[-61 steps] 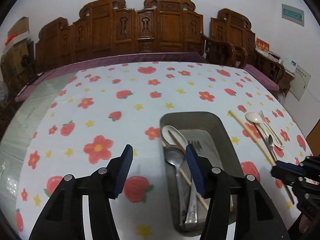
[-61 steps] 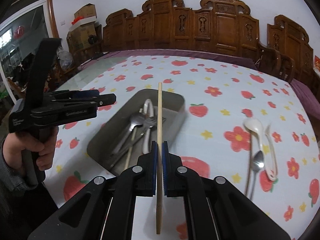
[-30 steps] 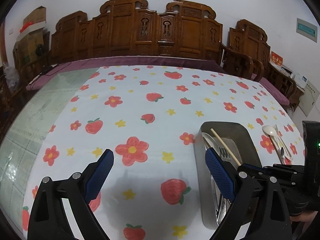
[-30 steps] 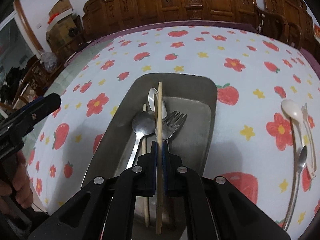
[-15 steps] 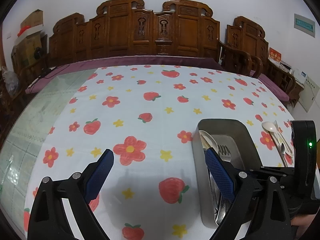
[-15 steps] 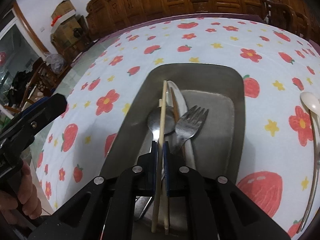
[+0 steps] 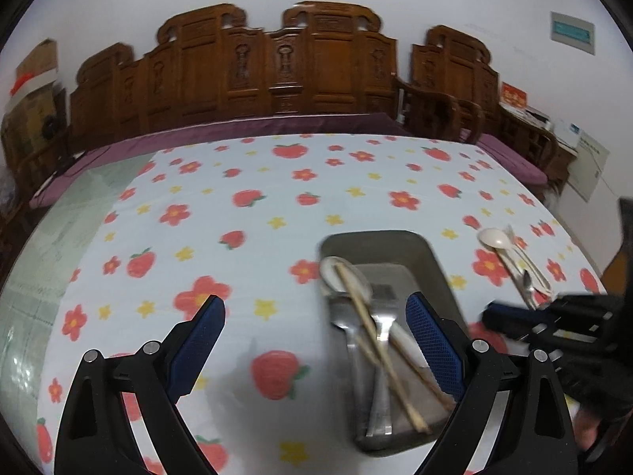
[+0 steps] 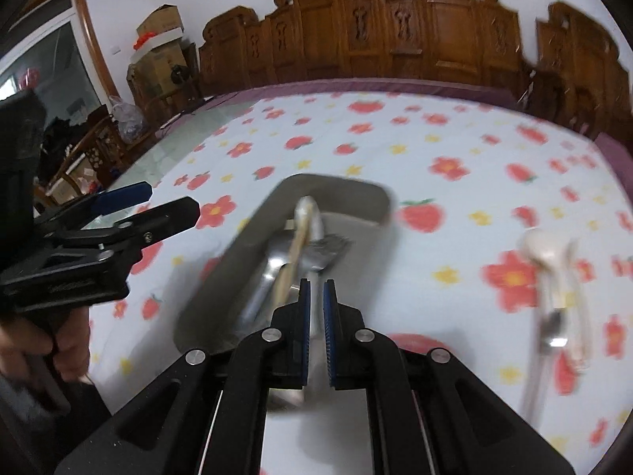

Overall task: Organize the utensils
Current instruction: 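Lower the wooden chopstick into the tray and open the right tool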

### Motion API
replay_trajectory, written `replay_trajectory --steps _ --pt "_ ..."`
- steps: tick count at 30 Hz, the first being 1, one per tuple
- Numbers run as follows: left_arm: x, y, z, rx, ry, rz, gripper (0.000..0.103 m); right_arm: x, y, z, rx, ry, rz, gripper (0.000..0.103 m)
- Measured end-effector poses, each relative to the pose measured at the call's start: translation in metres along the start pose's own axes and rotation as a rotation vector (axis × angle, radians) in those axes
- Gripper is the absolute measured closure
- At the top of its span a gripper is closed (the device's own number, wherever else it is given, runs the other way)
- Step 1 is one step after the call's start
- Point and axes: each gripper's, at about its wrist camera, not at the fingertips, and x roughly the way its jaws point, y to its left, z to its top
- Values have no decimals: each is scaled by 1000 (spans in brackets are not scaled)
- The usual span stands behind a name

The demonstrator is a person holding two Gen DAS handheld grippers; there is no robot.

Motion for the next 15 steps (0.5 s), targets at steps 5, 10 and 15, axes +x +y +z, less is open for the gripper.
replay_trajectory --steps 5,10,15 --pt "0 -32 -1 31 -5 -41 14 -33 -53 -17 0 -15 -110 94" --pt "-2 -59 -5 46 -8 -81 14 -45 -106 -37 33 -5 -212 86" --pt "-2 -85 -10 63 -8 -106 14 -25 -137 -58 63 48 -249 84"
